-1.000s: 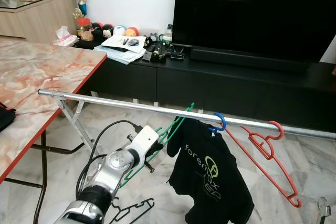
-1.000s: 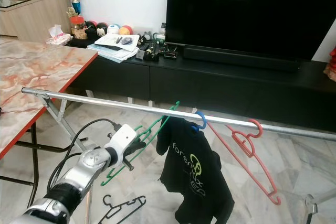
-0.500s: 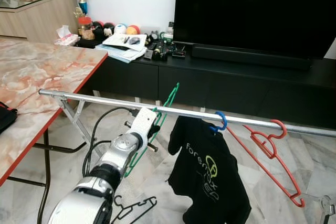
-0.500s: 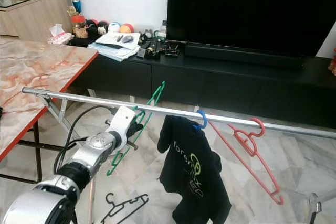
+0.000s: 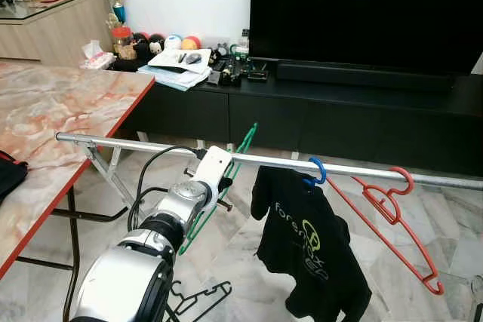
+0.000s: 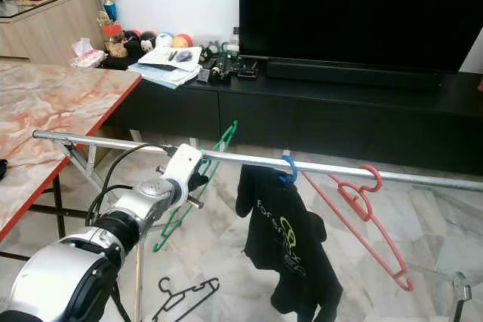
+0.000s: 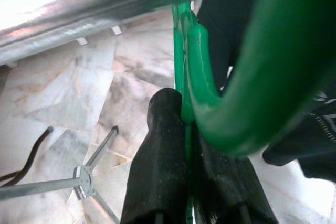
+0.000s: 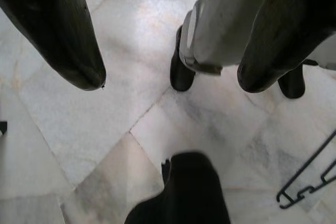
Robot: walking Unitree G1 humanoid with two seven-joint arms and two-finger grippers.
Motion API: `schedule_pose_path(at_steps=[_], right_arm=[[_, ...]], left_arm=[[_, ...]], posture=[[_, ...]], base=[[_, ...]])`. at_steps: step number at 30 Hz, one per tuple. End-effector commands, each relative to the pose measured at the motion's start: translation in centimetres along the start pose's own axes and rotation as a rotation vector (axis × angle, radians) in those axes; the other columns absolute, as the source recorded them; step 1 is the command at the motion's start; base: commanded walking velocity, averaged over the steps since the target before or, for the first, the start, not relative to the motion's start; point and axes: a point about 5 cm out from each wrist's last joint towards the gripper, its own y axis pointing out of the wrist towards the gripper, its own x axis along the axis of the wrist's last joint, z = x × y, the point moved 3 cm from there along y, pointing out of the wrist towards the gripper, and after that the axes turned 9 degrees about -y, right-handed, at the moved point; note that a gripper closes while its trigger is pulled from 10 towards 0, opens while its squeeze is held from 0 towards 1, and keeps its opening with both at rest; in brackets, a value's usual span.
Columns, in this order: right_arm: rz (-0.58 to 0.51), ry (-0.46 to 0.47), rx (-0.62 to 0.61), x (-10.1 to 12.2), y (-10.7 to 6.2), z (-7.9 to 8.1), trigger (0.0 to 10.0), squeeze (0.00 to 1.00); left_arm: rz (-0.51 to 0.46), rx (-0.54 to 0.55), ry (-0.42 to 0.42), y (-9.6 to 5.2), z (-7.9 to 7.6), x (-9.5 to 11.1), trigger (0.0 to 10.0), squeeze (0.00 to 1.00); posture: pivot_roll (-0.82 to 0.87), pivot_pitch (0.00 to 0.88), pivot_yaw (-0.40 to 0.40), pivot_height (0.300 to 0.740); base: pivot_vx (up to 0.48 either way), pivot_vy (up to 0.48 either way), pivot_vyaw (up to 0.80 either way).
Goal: Hang hanger
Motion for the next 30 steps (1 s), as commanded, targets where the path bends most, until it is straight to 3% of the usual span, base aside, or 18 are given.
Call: schedule_pose_path(at_steps=[1, 13, 23, 30], right_arm=[[-0.002, 0.019, -0.01, -0.3, -0.1, -0.2, 10.0, 0.0], [0.043, -0.001, -0.031, -3.2, -0.9, -1.6, 10.0, 0.0], [0.048, -0.018, -0.034, -4.3, -1.3, -2.5, 10.0, 0.0], [0.046, -0.027, -0.033, -4.4, -1.4, -2.9, 10.0, 0.0]], left_arm=[[0.006, 0.006, -0.012, 0.1, -0.2, 0.5, 10.0, 0.0], [0.028, 0.026, -0.129, 0.3, -1.2, 0.2, 10.0, 0.0], [0.037, 0.116, -0.249, 0.1, 0.5, 0.0, 10.0, 0.0], [0.07, 0.141, -0.241, -0.1, 1.1, -1.0, 10.0, 0.0]], posture=[[-0.06, 0.0, 0.039, 0.74], [-0.1, 0.028, 0.011, 0.74], [-0.11, 0.059, -0.013, 0.74], [-0.09, 0.058, -0.024, 0.74]], base=[[0.0, 0.0, 0.0], [0.0, 0.0, 0.0], [0.0, 0.0, 0.0], [0.0, 0.0, 0.0]])
